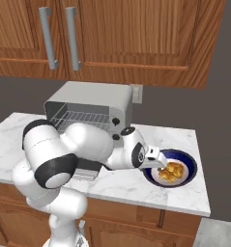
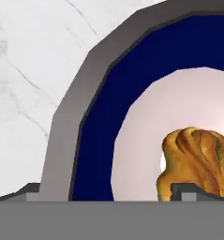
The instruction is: Pick up the heated bread from the toaster oven and place it in the bowl. Then move the bread bowl to the dining counter.
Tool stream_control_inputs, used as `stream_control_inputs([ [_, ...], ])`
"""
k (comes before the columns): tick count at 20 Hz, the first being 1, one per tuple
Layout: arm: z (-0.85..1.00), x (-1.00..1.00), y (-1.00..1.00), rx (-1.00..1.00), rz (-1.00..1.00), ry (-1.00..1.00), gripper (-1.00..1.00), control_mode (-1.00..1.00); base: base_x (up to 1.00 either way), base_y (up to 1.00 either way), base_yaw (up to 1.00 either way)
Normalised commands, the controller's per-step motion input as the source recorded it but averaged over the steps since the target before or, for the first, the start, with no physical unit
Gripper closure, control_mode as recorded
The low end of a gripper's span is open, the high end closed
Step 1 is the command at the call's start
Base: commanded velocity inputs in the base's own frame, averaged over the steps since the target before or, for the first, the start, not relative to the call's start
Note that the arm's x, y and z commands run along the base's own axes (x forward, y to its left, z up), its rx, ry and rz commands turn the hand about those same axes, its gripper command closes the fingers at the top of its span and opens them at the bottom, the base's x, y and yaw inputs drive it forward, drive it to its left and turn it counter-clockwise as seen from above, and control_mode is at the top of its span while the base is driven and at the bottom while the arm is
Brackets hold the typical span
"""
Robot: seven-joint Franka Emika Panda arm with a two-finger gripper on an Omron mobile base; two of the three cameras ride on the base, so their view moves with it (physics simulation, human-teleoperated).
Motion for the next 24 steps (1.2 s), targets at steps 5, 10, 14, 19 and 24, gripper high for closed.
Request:
stream_control_inputs([
  [5,-0.27,0.14,-0.05,-0.04,0.03,0.00,1.00,-1.00,0.00,0.00,0.00],
  [10,-0.03,0.01,-0.03,0.00,0.02,0.00,1.00,-1.00,0.00,0.00,0.00],
  [14,0.00,0.00,0.00,0.00,0.00,0.00,1.00,-1.00,0.00,0.00,0.00],
  [19,0.09,-0.22,0.00,0.00,0.00,-0.14,1.00,-1.00,0.00,0.00,0.00],
  [24,0.33,-0.54,0.00,0.00,0.02,-0.26,1.00,-1.00,0.00,0.00,0.00],
])
